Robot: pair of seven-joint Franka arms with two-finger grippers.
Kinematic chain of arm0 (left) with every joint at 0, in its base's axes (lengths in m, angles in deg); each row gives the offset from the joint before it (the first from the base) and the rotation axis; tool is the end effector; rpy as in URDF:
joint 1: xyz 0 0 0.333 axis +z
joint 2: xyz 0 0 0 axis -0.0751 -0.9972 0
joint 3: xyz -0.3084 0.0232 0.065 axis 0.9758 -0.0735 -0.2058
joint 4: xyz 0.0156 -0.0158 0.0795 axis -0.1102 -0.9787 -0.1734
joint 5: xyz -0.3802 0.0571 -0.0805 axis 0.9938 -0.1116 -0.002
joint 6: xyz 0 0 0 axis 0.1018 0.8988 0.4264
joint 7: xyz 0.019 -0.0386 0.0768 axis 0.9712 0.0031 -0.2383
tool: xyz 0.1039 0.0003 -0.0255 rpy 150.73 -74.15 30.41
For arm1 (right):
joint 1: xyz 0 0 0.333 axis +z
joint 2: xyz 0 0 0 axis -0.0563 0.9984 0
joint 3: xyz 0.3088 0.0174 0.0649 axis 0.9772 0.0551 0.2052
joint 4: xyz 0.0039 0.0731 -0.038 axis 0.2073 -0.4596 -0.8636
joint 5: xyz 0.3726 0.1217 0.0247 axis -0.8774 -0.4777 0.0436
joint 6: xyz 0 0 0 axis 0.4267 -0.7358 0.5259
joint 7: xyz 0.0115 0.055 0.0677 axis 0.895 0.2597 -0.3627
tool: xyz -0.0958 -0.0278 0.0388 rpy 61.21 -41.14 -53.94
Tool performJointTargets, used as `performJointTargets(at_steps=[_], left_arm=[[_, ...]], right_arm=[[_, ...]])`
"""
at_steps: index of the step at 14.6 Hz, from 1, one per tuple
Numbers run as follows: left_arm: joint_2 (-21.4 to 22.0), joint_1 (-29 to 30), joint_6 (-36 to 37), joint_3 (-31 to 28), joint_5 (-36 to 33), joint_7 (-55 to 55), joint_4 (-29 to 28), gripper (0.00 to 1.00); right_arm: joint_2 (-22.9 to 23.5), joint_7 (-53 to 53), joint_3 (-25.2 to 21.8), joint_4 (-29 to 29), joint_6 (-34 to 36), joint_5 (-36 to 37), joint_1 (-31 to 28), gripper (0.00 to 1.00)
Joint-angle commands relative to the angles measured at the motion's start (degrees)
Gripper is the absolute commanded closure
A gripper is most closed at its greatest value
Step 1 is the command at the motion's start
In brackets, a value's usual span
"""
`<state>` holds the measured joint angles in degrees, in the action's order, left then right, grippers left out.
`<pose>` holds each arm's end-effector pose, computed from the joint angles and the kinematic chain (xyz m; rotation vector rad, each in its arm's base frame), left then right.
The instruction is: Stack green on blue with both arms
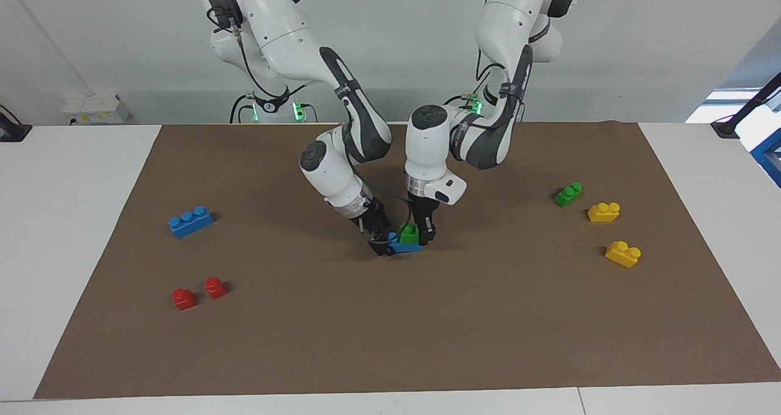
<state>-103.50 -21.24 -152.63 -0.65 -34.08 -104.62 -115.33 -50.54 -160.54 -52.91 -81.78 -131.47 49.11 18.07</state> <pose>0.5506 -0.3724 0.3184 2.0717 2.1383 0.2688 0.5693 0.3026 0.2600 -1.9565 1.8184 0.3172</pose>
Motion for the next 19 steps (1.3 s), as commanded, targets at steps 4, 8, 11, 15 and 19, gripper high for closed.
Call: performJointTargets(at_steps=[4,8,11,15,19], left_arm=[[-0.7,0.3,3.7,0.4,-1.6,5.7,3.9,0.00],[2.7,1.9,7.0,0.8,-0.9,11.9,3.4,0.00],[4.6,3.2,9.1,1.2,1.4,15.8,3.3,0.00],[7.6,6.2,11.2,1.2,3.4,20.0,3.2,0.00],[9.1,9.5,11.7,1.3,4.4,25.7,3.3,0.00]], right_arm=[[0.0,2.1,-0.1,-1.5,0.6,-0.9,-2.5,0.00],[-1.2,1.9,-0.2,-0.1,6.2,-0.9,-5.4,0.00],[-3.7,2.1,-0.2,1.6,14.1,-0.8,-10.0,0.00],[-7.7,2.3,-0.4,3.8,25.5,1.0,-17.0,0.00],[-12.8,3.9,-0.4,3.8,32.5,6.4,-22.2,0.00]])
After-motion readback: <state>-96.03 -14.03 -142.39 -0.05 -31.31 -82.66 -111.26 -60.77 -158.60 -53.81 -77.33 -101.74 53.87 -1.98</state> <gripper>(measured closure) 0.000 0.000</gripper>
